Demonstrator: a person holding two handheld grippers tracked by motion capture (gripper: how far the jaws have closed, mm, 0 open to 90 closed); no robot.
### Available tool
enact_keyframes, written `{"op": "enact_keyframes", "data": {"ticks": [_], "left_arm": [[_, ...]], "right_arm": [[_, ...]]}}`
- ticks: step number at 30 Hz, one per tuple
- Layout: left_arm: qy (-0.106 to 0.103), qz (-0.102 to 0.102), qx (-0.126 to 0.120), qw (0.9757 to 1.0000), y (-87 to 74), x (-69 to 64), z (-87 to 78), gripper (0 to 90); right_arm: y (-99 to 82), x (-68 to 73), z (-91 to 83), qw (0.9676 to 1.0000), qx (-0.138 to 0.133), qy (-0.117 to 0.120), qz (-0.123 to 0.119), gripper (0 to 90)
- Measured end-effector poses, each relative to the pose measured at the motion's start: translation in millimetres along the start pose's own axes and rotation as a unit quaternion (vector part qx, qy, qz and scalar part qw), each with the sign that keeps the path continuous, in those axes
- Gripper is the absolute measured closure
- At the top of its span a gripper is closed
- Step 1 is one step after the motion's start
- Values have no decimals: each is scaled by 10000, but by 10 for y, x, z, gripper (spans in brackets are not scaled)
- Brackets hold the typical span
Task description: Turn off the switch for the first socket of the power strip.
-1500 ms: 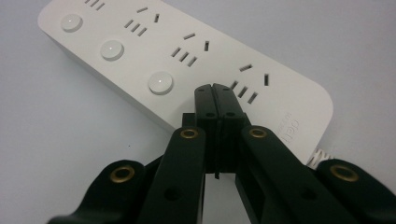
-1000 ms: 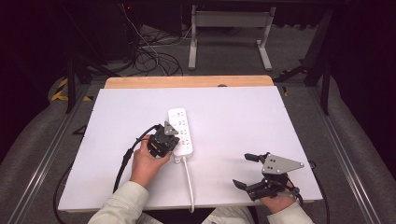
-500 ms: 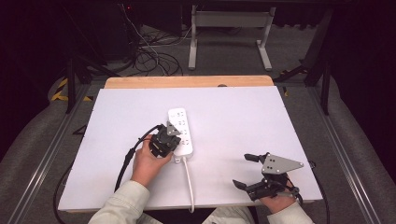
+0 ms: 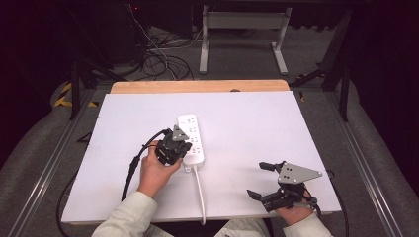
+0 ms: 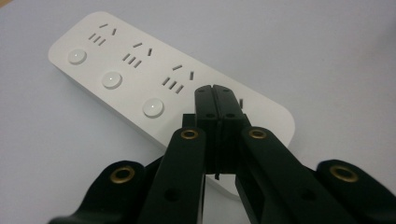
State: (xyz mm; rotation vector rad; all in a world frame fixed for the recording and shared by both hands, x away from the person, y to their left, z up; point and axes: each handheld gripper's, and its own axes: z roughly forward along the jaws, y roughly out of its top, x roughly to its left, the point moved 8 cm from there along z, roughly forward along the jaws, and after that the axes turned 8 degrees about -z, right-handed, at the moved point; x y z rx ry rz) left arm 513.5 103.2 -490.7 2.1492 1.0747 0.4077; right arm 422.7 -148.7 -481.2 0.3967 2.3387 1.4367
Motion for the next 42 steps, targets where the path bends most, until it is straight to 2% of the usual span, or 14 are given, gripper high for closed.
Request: {"op": "enact_keyframes", "data": {"ticks": [4, 9, 18, 21, 23, 27, 31, 34, 37, 39, 42], "left_arm": [[57, 61, -25, 10000, 13, 8, -63, 900], [27, 75, -134, 9999, 53, -6, -150, 900], [-97, 94, -222, 9997, 81, -60, -223, 900], [-227, 58, -324, 9992, 101, -81, -279, 899], [-391, 73, -398, 9984, 114, -107, -329, 756], [-494, 147, -640, 9966, 134, -131, -469, 638], [-596, 147, -988, 9932, 169, -142, -609, 523], [-747, 183, -1151, 9904, 177, -185, -706, 501], [-828, 218, -1242, 9886, 157, -217, -796, 473], [-837, 282, -1329, 9872, 138, -229, -852, 438], [-755, 352, -1419, 9864, 98, -224, -937, 389]], "right_arm": [[1, 0, -3, 10000, 0, -5, -1, 70], [-5, -7, -3, 10000, 21, -13, -8, 70], [-4, -2, 1, 10000, 8, 1, -1, 70], [-3, -8, -2, 10000, 7, -5, 1, 70], [-3, -7, -3, 10000, 1, -9, 5, 70], [3, -6, -15, 10000, -8, -26, -2, 70], [3, -9, -15, 10000, -21, -23, 6, 70], [6, -8, -17, 10000, -29, -25, 3, 70], [6, -8, -19, 10000, -22, -34, -1, 70], [8, -6, -20, 10000, -26, -36, -3, 70], [8, -7, -22, 10000, -30, -40, -1, 70]]}}
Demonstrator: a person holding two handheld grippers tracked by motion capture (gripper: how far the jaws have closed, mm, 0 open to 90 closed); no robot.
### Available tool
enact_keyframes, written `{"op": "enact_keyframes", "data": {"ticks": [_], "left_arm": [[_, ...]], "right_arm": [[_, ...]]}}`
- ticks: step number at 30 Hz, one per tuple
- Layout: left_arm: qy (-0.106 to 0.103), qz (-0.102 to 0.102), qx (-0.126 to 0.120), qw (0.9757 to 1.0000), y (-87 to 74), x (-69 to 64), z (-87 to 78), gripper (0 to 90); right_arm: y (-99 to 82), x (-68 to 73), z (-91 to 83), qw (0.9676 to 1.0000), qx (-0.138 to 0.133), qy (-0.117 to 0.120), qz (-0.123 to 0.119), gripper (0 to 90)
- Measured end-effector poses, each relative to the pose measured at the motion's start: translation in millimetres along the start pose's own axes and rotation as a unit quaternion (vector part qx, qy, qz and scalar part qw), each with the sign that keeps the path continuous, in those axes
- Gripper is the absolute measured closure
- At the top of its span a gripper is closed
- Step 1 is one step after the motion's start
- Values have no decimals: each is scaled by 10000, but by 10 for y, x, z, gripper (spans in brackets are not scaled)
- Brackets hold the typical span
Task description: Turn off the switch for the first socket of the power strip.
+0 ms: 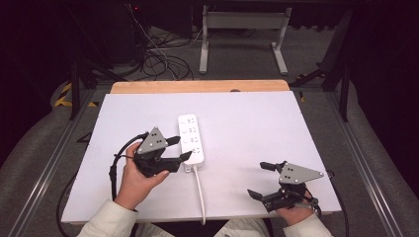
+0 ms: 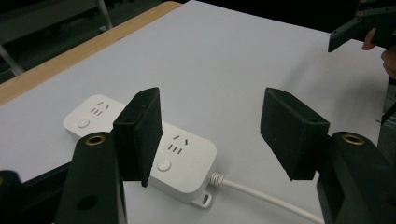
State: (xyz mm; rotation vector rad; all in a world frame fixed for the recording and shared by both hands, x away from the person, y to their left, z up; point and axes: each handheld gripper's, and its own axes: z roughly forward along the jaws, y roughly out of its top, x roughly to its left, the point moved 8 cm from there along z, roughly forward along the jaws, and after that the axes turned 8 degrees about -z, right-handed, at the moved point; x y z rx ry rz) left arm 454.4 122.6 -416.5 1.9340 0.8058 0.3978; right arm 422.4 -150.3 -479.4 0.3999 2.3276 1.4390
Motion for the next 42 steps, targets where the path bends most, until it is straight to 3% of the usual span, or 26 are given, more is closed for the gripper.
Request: {"op": "enact_keyframes", "data": {"ticks": [4, 7, 11, 15, 21, 24, 33, 35, 39, 42], "left_arm": [[84, 101, -209, 9997, -34, -12, -113, 297], [136, 60, -339, 9993, -72, -14, -176, 227], [-2, -6, -508, 9987, -128, -28, -259, 219], [70, 98, -647, 9978, -210, -3, -324, 210], [27, 88, -757, 9971, -366, 28, -407, 209], [73, 126, -781, 9968, -472, 33, -457, 201], [-32, -153, -793, 9967, -736, 108, -568, 186], [-9, -138, -775, 9969, -798, 151, -583, 186], [-76, -337, -711, 9969, -927, 228, -606, 184], [12, -254, -571, 9980, -1008, 282, -624, 184]], "right_arm": [[6, 1, -3, 10000, -18, -18, -6, 70], [8, 3, -3, 10000, -21, -21, -4, 70], [8, 3, -4, 10000, -16, -17, -19, 70], [11, 3, -10, 10000, -21, -31, -33, 70], [14, 5, -11, 10000, -33, -39, -45, 70], [20, 8, -14, 10000, -47, -40, -50, 70], [27, 12, -18, 10000, -82, -16, -42, 69], [23, 12, -15, 10000, -65, -6, -38, 70], [23, 14, -14, 10000, -69, 8, -30, 69], [20, 12, -14, 10000, -70, 16, -12, 68]]}}
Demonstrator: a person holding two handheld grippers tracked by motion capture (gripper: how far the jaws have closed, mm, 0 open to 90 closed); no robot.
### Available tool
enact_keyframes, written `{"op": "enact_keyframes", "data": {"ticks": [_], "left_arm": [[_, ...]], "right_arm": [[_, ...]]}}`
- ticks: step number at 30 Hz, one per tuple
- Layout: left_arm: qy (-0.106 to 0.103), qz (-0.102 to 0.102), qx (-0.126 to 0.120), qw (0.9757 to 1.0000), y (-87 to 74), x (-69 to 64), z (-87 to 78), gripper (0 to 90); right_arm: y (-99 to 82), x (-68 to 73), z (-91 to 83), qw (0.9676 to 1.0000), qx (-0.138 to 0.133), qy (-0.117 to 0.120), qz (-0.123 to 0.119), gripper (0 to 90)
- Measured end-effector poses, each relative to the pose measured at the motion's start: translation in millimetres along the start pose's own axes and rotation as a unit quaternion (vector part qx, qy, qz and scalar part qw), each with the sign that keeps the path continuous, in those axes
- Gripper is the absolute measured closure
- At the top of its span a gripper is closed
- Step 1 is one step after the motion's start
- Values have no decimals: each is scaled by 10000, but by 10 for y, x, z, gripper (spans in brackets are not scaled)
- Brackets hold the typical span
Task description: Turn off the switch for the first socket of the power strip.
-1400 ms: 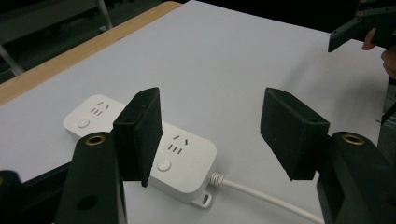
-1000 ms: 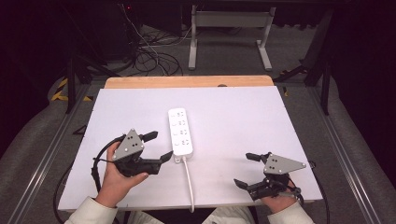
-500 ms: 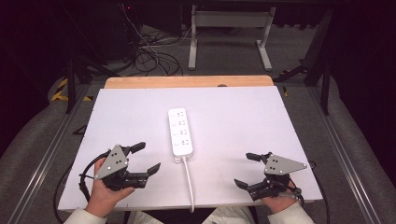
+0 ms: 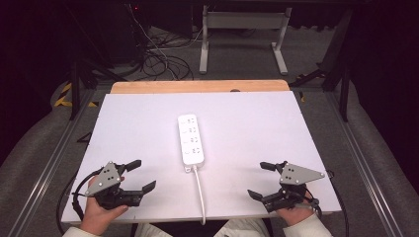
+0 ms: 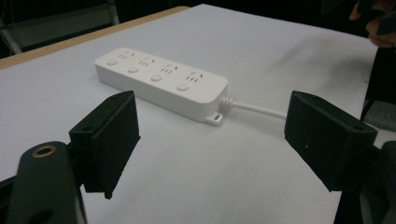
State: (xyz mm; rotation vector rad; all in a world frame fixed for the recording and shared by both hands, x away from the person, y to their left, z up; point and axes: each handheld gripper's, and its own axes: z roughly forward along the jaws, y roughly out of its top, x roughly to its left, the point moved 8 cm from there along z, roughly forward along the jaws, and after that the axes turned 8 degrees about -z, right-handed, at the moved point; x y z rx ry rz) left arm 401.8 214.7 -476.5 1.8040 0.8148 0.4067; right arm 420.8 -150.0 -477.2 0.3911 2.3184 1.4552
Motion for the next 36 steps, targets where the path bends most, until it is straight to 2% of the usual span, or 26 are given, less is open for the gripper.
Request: {"op": "enact_keyframes", "data": {"ticks": [5, 11, 17, 19, 22, 28, 34, 36], "left_arm": [[77, 115, 264, 9996, -151, 49, -7, 184], [51, 65, 446, 9990, -222, 40, 34, 184], [-28, -158, 253, 9996, -159, 35, 37, 184], [35, -84, 229, 9997, -148, 47, 25, 184], [20, -164, 165, 9997, -140, 51, 13, 185], [99, -188, 101, 9997, -123, 68, -11, 186], [289, -43, 149, 9995, -123, 98, -18, 186], [277, -38, 155, 9995, -124, 94, -15, 185]], "right_arm": [[-8, -6, 6, 10000, 13, 11, 23, 66], [-11, -7, 9, 10000, 28, 15, 20, 66], [-13, -8, 12, 10000, 36, 22, 21, 66], [-14, -10, 13, 10000, 38, 16, 17, 66], [-11, -8, 12, 10000, 41, 3, 11, 66], [-14, -11, 14, 10000, 54, -4, 6, 67], [-16, -13, 20, 10000, 69, -26, 2, 67], [-17, -19, 18, 10000, 67, -38, 7, 67]]}}
